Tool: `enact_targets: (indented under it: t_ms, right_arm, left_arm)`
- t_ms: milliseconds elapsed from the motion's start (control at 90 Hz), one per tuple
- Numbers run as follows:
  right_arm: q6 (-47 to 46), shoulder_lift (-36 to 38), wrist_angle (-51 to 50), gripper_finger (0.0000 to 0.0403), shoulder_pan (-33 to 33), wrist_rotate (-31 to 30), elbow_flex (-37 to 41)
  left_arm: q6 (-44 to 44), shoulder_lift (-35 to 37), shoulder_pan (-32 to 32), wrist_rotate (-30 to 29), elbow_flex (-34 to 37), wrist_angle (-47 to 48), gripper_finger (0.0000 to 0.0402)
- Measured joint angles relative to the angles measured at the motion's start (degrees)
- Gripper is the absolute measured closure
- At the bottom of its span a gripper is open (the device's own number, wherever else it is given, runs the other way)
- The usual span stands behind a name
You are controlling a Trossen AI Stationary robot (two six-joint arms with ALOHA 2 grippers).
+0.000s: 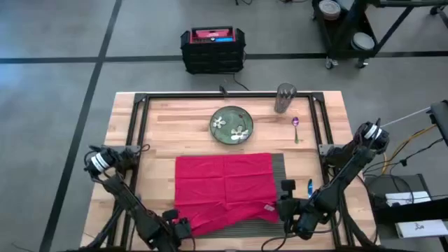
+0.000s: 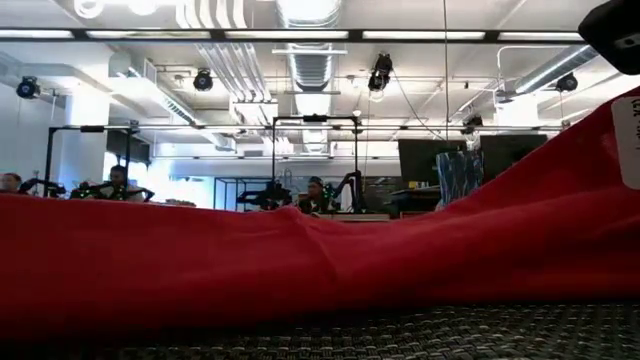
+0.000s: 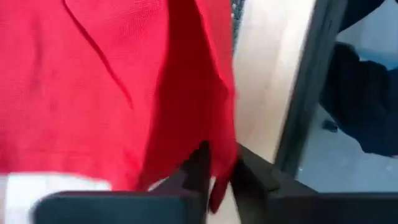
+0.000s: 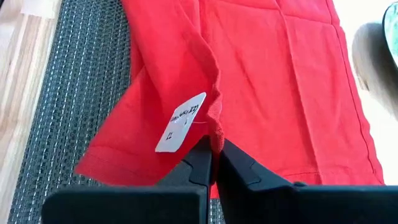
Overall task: Set table place
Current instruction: Fold the red table napkin
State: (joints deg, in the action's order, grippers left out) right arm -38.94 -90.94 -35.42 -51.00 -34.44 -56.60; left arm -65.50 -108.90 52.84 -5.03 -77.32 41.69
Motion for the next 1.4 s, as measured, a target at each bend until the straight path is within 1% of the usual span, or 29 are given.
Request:
enact_targets:
  t_ms: [33, 156, 278, 467, 622, 689, 756, 867, 922, 1011, 1078, 1189, 1300, 1400]
  right_arm:
    - [-0.02, 0.0, -0.02, 0.0403, -0.13, 0.06, -0.28]
    - [-0.56, 0.02, -0.08, 0.0403, -1.3, 0.22, -1.96]
    - [-1.84, 0.04, 0.19, 0.0403, -3.59, 2.46, -3.78]
    - [-5.12, 0.06, 0.81, 0.0403, -8.63, 4.65, -5.53]
    - [-8.99, -0.6, 2.77, 0.0403, -12.42, 4.83, -5.66]
    - [-10.25, -1.15, 3.25, 0.0403, -13.25, 4.28, -5.64]
    - [-11.02, -1.4, 2.45, 0.0403, -13.28, 1.41, -5.64]
    - [-10.38, -0.93, 0.0, 0.0403, -11.4, -3.8, -6.37]
    - [-11.12, -0.4, -3.96, 0.0403, -9.87, -5.23, -7.29]
    - [-13.87, 0.16, -13.1, 0.0403, -7.72, -7.78, -8.57]
    - [-15.94, 0.53, -18.93, 0.0403, -5.63, -8.5, -8.63]
    - [-18.11, 0.61, -24.98, 0.0403, -2.05, -8.83, -7.01]
    - [-20.73, 0.61, -25.22, 0.0403, 1.52, -10.82, -3.83]
    - [-20.48, 0.61, -25.38, 0.0403, 4.74, -12.0, -1.75]
  left_arm:
    - [-0.26, 0.48, 0.0, -0.68, -1.35, 1.65, 0.0394]
    - [-1.11, 1.29, 0.71, -6.08, -5.57, 6.24, 0.0398]
    - [-2.28, 1.29, 1.81, -6.39, -8.09, 6.25, 0.04]
    - [-5.7, 1.29, 4.61, -6.47, -9.12, 7.64, 0.0401]
    - [-10.41, 0.64, 6.85, -6.81, -9.12, 8.38, 0.0401]
    - [-11.38, 0.42, 7.38, -8.33, -9.12, 8.53, 0.0401]
    - [-10.92, 0.52, 7.45, -11.9, -9.12, 8.69, 0.0401]
    - [-8.67, 1.31, 6.45, -17.46, -9.72, 10.35, 0.0401]
    - [-8.51, 1.59, 5.52, -20.03, -10.43, 13.35, 0.0401]
    - [-8.59, 1.66, 4.25, -23.12, -10.93, 19.86, 0.0401]
    - [-9.47, 1.82, 3.34, -24.39, -10.81, 24.81, 0.0402]
    - [-10.9, 2.1, 1.14, -24.86, -9.84, 33.15, 0.0402]
    - [-11.65, 2.2, -1.59, -25.82, -8.45, 40.33, 0.0402]
    - [-10.04, 2.94, -4.74, -26.0, -6.43, 42.33, 0.0402]
